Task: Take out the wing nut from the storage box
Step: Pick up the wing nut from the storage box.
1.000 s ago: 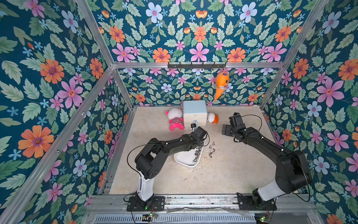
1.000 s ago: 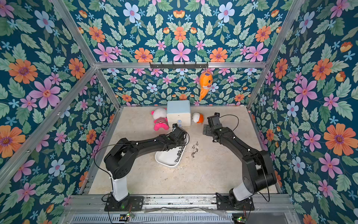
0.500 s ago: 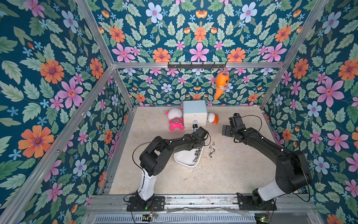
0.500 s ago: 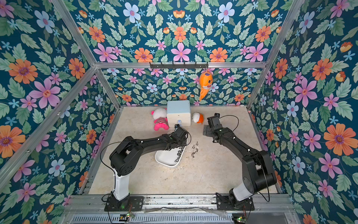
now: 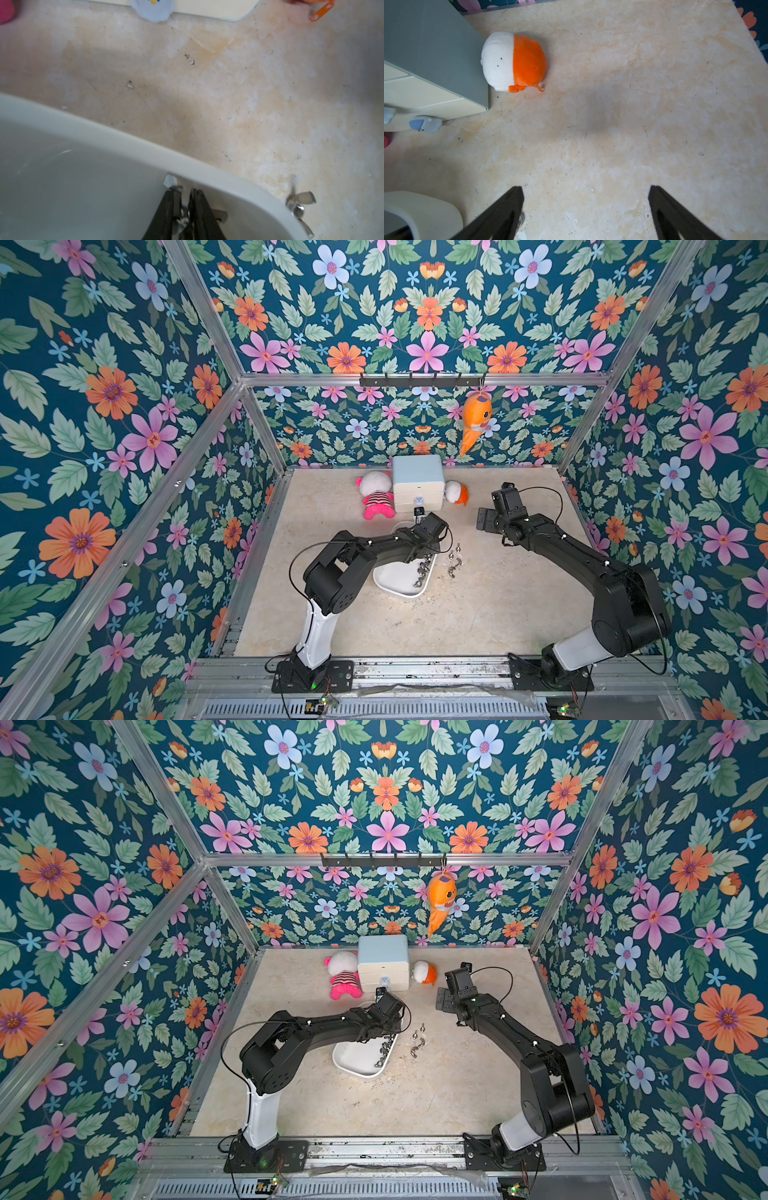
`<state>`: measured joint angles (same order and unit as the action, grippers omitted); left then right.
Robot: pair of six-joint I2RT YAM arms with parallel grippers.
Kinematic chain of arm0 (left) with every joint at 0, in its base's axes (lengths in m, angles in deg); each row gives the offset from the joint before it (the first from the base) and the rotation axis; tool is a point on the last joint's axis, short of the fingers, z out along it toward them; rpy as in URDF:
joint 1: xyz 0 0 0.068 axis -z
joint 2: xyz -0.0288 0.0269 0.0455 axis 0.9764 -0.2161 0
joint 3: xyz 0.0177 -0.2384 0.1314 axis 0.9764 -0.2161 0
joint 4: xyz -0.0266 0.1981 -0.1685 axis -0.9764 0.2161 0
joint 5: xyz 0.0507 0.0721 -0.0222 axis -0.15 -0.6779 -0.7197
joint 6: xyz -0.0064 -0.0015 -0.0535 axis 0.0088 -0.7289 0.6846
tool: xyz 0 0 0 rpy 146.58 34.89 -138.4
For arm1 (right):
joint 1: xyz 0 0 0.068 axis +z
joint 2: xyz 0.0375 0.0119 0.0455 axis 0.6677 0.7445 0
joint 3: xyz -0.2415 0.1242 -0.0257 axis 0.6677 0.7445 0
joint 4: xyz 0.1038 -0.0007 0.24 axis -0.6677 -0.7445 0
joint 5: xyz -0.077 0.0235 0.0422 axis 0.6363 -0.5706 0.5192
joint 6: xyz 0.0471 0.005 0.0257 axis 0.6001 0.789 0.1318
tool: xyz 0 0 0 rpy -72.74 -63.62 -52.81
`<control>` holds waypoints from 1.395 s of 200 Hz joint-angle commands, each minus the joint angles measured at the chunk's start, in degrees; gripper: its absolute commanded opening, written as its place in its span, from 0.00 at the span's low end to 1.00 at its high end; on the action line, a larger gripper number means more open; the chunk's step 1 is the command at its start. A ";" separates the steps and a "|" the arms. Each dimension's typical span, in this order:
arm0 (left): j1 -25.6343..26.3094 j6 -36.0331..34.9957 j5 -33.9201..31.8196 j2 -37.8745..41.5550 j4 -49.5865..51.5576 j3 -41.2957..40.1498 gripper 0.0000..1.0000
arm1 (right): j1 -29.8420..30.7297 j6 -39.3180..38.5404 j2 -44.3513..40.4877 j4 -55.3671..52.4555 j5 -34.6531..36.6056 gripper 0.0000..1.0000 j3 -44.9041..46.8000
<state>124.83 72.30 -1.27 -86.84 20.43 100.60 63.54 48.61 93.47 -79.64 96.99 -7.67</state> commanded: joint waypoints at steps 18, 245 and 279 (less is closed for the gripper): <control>-0.01 -0.47 -0.53 -1.07 0.50 0.30 0.15 | 0.07 0.19 -0.71 -0.05 1.02 0.99 -0.03; 1.20 -0.02 -7.39 6.91 3.52 -3.75 0.01 | 0.10 0.43 -0.78 0.31 0.36 0.99 0.42; 1.60 -0.20 -7.72 7.62 4.12 -3.79 0.00 | 0.06 0.47 -0.69 0.23 0.18 0.99 0.07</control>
<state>126.06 72.50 -7.65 -79.93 23.19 96.89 63.54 48.65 93.05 -79.62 97.05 -7.23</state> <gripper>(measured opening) 0.130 0.993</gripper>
